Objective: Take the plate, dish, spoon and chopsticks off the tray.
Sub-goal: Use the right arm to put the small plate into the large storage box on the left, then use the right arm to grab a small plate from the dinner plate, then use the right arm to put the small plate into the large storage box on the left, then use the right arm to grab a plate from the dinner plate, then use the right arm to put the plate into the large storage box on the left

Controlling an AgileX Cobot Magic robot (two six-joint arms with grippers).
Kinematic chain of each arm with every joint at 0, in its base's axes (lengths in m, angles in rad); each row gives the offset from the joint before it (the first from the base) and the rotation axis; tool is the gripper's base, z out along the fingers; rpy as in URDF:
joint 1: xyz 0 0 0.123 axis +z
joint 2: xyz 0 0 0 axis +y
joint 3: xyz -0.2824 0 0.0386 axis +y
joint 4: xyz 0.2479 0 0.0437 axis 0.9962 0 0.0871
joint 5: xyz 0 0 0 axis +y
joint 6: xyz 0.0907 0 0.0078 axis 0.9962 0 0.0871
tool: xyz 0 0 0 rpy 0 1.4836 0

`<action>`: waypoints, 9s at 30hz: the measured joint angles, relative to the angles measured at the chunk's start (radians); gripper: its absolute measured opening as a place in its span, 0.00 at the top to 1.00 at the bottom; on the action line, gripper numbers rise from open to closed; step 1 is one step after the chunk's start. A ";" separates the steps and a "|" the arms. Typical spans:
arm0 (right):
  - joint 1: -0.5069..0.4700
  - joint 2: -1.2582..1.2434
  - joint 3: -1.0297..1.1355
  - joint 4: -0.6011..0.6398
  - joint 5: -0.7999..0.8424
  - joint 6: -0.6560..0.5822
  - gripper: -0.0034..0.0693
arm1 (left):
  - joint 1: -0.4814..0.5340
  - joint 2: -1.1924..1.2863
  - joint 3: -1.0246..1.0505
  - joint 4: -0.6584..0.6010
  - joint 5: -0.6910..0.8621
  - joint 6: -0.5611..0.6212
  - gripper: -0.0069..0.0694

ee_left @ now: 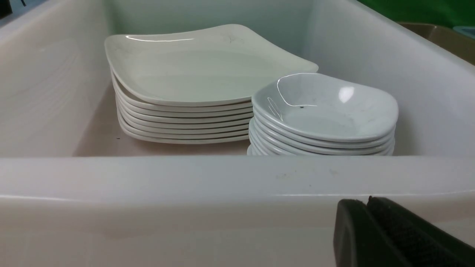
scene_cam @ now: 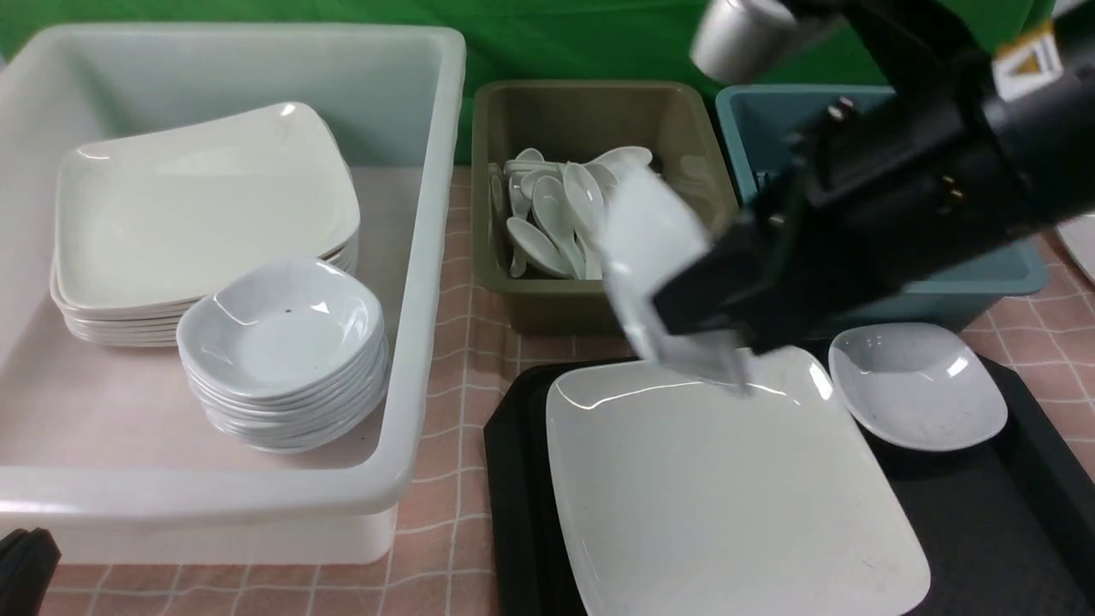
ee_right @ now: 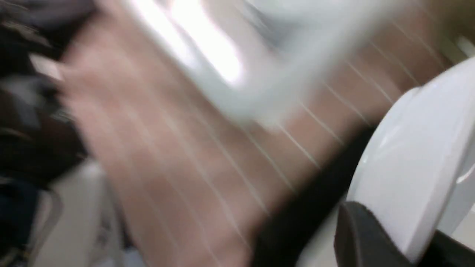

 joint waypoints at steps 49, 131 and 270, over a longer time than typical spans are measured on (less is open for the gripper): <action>0.187 0.016 -0.392 -0.813 0.268 0.317 0.91 | 0.000 0.000 0.000 0.000 0.000 0.000 0.88; 0.281 0.193 -0.217 -0.533 -0.191 0.014 0.85 | 0.000 0.000 0.000 0.000 0.000 0.000 0.88; -0.627 -0.186 0.019 0.166 0.185 0.221 0.85 | 0.000 0.000 0.000 0.000 0.000 0.000 0.88</action>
